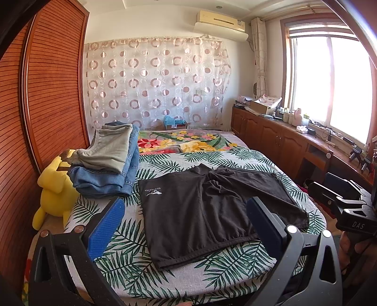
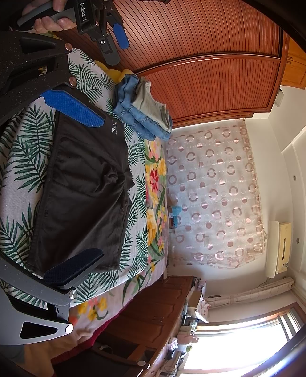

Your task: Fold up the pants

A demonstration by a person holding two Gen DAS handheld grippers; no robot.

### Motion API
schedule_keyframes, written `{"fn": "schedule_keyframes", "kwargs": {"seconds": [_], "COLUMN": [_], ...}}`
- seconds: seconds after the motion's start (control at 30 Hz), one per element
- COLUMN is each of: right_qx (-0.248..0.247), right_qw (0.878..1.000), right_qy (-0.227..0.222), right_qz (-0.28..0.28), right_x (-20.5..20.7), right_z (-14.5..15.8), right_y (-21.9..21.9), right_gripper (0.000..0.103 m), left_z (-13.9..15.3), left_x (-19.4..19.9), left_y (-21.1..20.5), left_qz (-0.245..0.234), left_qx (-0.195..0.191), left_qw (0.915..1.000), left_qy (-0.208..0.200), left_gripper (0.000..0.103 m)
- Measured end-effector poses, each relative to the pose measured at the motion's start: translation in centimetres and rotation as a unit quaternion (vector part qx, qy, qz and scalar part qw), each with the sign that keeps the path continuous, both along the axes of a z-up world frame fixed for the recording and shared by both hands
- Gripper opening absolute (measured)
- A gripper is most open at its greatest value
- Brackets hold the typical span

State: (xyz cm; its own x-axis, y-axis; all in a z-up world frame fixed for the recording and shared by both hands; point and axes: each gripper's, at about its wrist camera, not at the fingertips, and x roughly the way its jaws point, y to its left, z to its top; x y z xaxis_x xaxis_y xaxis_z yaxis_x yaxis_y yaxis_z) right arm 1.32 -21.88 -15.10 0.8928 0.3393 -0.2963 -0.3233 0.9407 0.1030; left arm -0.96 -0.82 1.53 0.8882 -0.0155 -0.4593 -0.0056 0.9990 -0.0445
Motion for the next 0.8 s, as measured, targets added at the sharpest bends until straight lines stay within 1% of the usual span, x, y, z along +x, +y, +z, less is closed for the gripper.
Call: {"fn": "schedule_keyframes", "kwargs": {"seconds": [0.63,0.8], "right_qx": [0.001,-0.003], "right_qw": [1.000,1.000], "right_qy": [0.001,0.005], "right_qz": [0.002,0.006], "right_x": [-0.28,-0.18], "right_z": [-0.04,-0.30], "right_y": [-0.12,-0.24], "right_gripper": [0.103,0.103], "left_z": [-0.11,-0.96], "left_x": [0.05,0.67], "left_y": [0.01,-0.11], "left_qz": [0.000,0.002], "left_qx": [-0.002,-0.003], "left_qw": [1.0000,0.9999], "left_qy": [0.001,0.016], "left_gripper": [0.103,0.103]}}
